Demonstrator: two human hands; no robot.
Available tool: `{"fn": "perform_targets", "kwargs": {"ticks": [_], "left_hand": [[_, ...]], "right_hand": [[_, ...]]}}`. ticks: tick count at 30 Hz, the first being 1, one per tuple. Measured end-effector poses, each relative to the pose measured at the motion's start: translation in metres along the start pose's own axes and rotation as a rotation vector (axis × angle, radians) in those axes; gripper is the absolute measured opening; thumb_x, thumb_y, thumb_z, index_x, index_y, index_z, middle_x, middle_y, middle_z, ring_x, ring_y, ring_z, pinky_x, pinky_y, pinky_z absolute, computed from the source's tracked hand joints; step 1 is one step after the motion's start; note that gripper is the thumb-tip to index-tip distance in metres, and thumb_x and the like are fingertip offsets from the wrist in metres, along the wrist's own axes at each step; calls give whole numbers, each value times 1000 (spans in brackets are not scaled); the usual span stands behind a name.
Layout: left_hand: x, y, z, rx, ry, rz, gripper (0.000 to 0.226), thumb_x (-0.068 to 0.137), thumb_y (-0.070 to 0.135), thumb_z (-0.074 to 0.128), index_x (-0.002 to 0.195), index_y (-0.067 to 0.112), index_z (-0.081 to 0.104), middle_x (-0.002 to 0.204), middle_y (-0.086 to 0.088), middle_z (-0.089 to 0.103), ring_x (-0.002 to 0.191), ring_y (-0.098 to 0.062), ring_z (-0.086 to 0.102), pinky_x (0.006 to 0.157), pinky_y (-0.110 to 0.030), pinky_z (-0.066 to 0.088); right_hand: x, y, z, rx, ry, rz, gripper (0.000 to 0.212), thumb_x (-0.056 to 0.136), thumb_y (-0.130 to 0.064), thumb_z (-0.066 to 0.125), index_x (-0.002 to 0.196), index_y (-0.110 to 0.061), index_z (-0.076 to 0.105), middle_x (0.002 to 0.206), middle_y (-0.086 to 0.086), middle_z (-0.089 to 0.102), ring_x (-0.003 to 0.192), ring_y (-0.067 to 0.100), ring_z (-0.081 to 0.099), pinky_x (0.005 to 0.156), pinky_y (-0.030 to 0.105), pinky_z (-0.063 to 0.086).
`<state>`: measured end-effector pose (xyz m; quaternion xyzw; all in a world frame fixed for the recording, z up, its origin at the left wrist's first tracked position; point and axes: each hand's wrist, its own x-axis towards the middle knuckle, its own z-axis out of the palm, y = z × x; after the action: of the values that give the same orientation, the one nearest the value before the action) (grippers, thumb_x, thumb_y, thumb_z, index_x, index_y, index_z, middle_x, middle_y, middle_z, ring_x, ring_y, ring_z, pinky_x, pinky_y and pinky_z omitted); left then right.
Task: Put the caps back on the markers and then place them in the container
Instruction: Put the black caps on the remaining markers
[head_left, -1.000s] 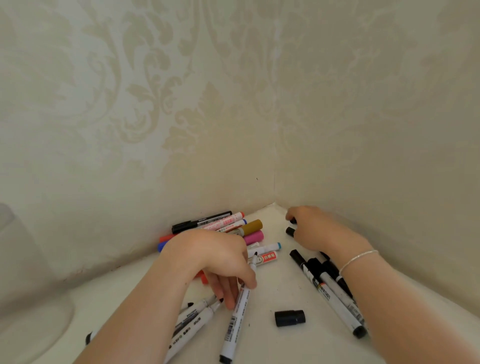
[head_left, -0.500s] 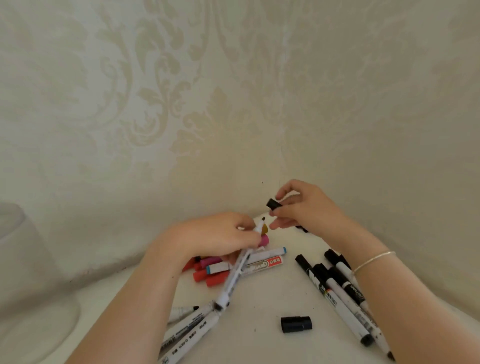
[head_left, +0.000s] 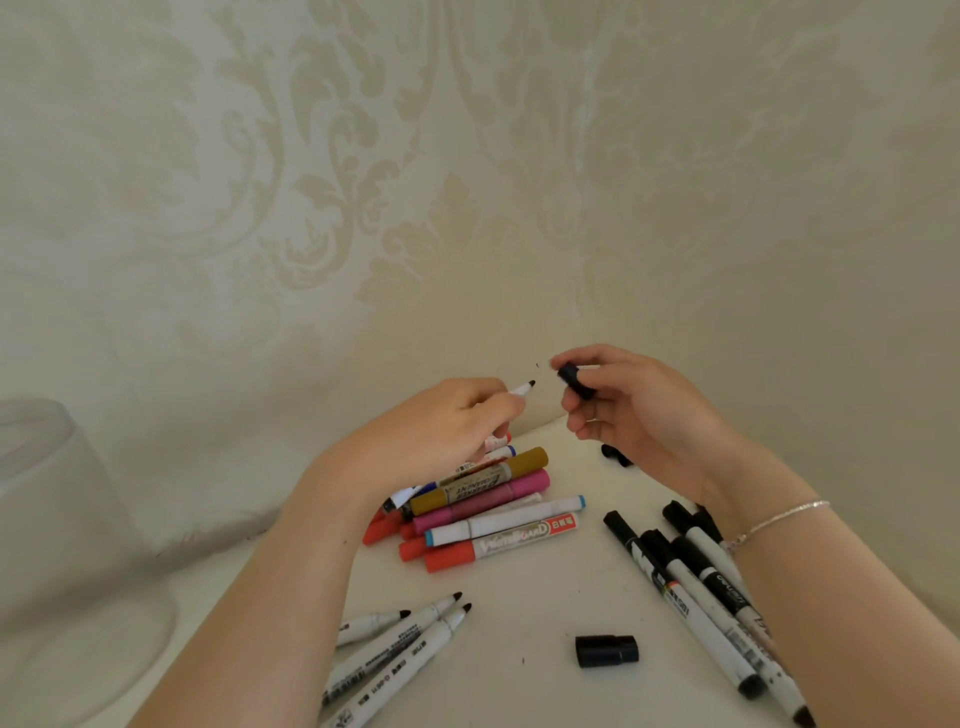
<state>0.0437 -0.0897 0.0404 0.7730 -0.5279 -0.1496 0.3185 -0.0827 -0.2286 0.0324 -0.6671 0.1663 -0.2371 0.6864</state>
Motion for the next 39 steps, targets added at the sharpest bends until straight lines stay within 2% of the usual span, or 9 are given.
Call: {"fn": "perform_targets", "kwargs": {"ticks": [4, 8, 11, 13, 17, 21, 28, 33, 39], "left_hand": [[-1, -1, 0, 23, -40, 11, 39, 99, 46, 37, 75, 19, 53, 42, 12, 42, 40, -7, 39, 56, -28, 37], [0, -2, 1, 27, -59, 6, 39, 98, 49, 37, 79, 20, 54, 52, 6, 43, 42, -12, 44, 56, -29, 40], [-1, -2, -1, 31, -41, 0, 39, 99, 48, 36, 81, 20, 56, 45, 11, 43, 42, -11, 49, 60, -30, 44], [-2, -3, -2, 30, -33, -7, 38, 99, 48, 36, 82, 21, 56, 44, 11, 46, 43, -12, 51, 62, -31, 45], [0, -4, -1, 28, -44, 6, 35, 99, 46, 37, 82, 21, 55, 48, 8, 46, 41, -12, 44, 54, -28, 40], [3, -5, 0, 33, -57, 22, 33, 99, 44, 39, 82, 21, 57, 38, 15, 39, 35, -2, 32, 45, -21, 30], [4, -5, 3, 48, -61, 69, 32, 99, 44, 40, 91, 19, 59, 41, 14, 40, 38, -5, 34, 46, -24, 30], [3, -8, 4, 60, -47, 73, 32, 99, 45, 38, 97, 20, 59, 41, 13, 42, 39, -7, 39, 45, -22, 34], [8, -6, 8, 177, 109, 104, 33, 99, 43, 42, 93, 20, 65, 55, 9, 43, 43, -2, 37, 46, -18, 27]], "right_hand": [[0, -1, 1, 122, 75, -23, 7, 95, -6, 48, 98, -9, 53, 88, 16, 70, 74, 25, 67, 69, 30, 54], [1, 1, 2, 163, 79, -30, 11, 93, -4, 53, 103, -9, 52, 93, 17, 73, 81, 25, 71, 74, 30, 55], [1, 2, 2, 77, 95, -28, 18, 89, 0, 58, 105, -6, 53, 94, 19, 73, 77, 24, 69, 70, 28, 53], [1, 3, 2, -43, 95, -37, 17, 86, 1, 61, 103, -3, 62, 96, 17, 72, 74, 19, 66, 67, 24, 50], [2, 3, 2, -120, 82, -42, 23, 87, 4, 56, 98, -7, 73, 86, 7, 69, 73, 14, 58, 66, 23, 43], [1, 1, 4, -69, 64, -49, 20, 86, 7, 56, 96, -5, 68, 87, 8, 66, 69, 13, 57, 64, 23, 41], [0, 1, 7, -5, -15, -43, 23, 87, 9, 51, 93, -2, 70, 85, 14, 68, 69, 14, 59, 64, 20, 46], [-1, 0, 6, 26, 9, -51, 17, 85, 7, 59, 96, -3, 66, 83, 13, 68, 67, 15, 62, 65, 21, 50], [-2, 1, 5, 101, 75, -74, 14, 81, 7, 64, 94, 4, 67, 78, 13, 70, 65, 13, 67, 67, 18, 57]]}}
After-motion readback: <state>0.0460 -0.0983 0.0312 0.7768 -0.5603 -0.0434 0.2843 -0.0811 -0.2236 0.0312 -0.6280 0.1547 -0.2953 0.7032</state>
